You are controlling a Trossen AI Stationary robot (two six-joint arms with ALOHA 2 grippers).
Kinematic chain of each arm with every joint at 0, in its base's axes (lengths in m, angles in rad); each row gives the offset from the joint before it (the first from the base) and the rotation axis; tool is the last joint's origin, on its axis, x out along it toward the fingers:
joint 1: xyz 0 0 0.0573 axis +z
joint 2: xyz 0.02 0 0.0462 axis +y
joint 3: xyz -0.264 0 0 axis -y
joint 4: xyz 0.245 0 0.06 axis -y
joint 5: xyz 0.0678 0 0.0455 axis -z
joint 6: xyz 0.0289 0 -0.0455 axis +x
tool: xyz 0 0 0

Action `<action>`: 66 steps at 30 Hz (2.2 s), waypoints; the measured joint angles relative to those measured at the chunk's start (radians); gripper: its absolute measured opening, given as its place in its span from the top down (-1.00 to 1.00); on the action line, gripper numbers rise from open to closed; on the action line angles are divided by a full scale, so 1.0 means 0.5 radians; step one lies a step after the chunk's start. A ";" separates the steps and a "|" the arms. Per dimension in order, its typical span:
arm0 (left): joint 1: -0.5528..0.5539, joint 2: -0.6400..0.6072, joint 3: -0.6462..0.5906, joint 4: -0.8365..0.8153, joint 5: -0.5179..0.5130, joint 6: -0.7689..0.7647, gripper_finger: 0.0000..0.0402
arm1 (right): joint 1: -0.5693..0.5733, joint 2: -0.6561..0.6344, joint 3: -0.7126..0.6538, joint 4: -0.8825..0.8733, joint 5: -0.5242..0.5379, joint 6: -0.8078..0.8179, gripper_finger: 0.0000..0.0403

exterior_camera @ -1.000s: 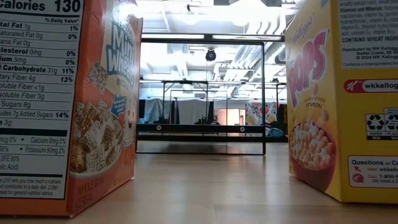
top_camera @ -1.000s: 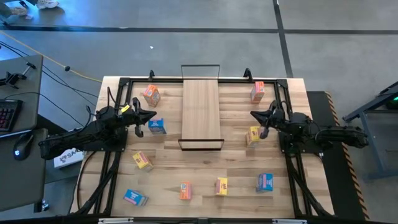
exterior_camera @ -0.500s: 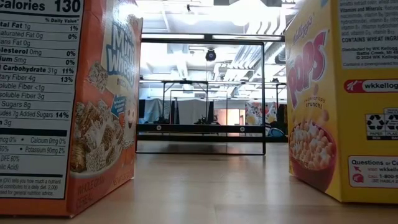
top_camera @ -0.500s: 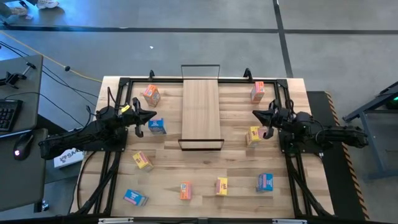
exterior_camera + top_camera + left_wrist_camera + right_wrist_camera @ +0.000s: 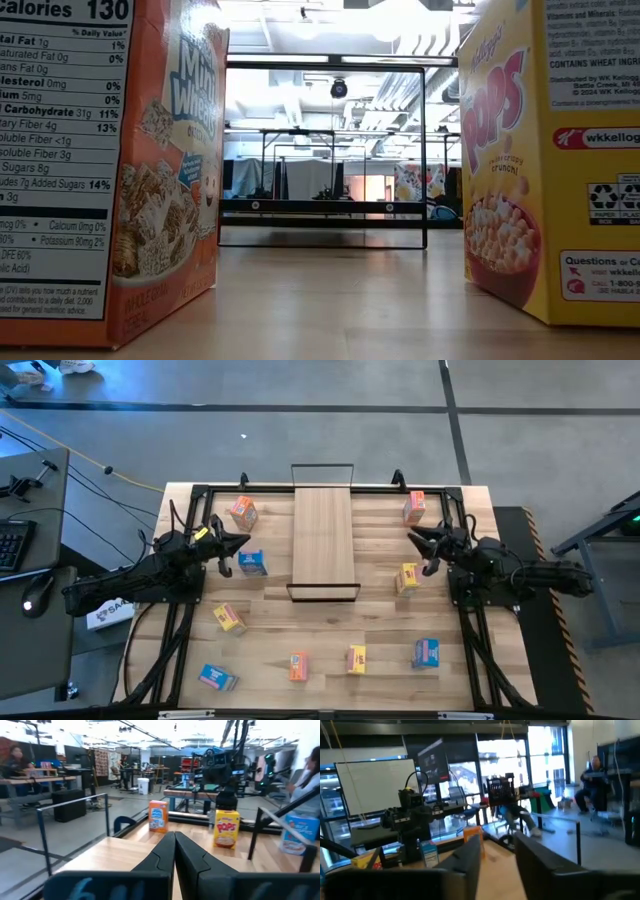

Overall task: Stack cereal on shelf
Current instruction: Put the top right yellow cereal box on the shelf

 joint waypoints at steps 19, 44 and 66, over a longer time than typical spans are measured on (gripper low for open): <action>0.000 -0.001 0.000 -0.007 0.007 0.078 1.00 | 0.001 0.990 1.177 -1.768 0.285 0.957 -0.25; 0.000 0.000 0.001 -0.066 0.006 0.078 1.00 | 0.033 1.610 1.778 -3.089 -0.486 2.113 -0.25; 0.000 0.000 0.001 -0.062 0.006 0.077 1.00 | 0.289 2.149 1.780 -2.991 -0.623 2.665 -0.25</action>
